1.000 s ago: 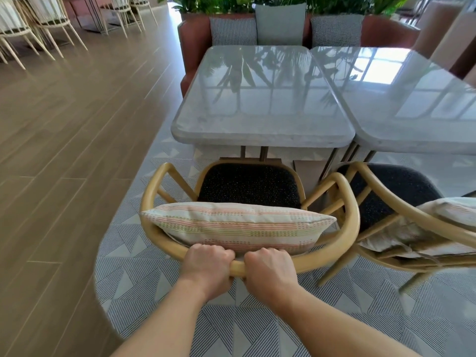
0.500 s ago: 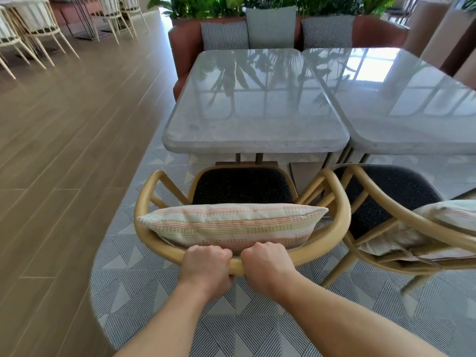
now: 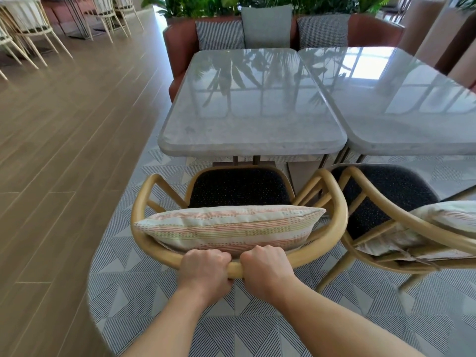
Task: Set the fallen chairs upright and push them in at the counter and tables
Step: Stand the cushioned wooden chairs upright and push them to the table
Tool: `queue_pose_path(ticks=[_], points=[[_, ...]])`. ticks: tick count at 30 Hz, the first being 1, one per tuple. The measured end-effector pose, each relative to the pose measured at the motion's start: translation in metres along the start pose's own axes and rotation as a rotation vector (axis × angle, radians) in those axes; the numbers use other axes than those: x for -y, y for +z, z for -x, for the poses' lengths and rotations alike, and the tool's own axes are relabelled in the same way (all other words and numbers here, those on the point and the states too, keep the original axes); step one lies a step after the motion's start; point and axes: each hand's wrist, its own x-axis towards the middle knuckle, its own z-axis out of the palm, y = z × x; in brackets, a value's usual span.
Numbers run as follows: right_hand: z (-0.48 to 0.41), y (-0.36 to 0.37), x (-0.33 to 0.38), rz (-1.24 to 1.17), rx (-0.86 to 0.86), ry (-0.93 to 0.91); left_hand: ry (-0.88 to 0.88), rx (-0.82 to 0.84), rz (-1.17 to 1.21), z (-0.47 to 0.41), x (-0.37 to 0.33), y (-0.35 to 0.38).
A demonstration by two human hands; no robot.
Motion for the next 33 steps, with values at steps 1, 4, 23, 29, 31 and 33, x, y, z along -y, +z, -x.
queue_pose_path(ticks=[1, 4, 23, 29, 31, 33], points=[[0.000, 0.000, 0.000, 0.002, -0.003, 0.003, -0.004, -0.003, -0.001, 0.000, 0.000, 0.000], [0.002, 0.003, 0.000, 0.004, -0.003, 0.004, -0.007, -0.008, 0.005, 0.002, -0.001, 0.001], [0.005, 0.007, 0.002, 0.005, -0.044, 0.004, -0.003, 0.028, 0.032, 0.004, 0.000, 0.002], [0.006, 0.011, 0.005, 0.004, -0.082, 0.054, -0.010, 0.050, 0.062, 0.004, -0.004, -0.002], [0.008, 0.012, 0.007, 0.002, -0.094, 0.089, -0.031, 0.049, 0.077, 0.005, -0.006, -0.004], [0.010, 0.012, 0.009, 0.000, -0.093, 0.122, -0.052, 0.049, 0.093, 0.006, -0.009, -0.007]])
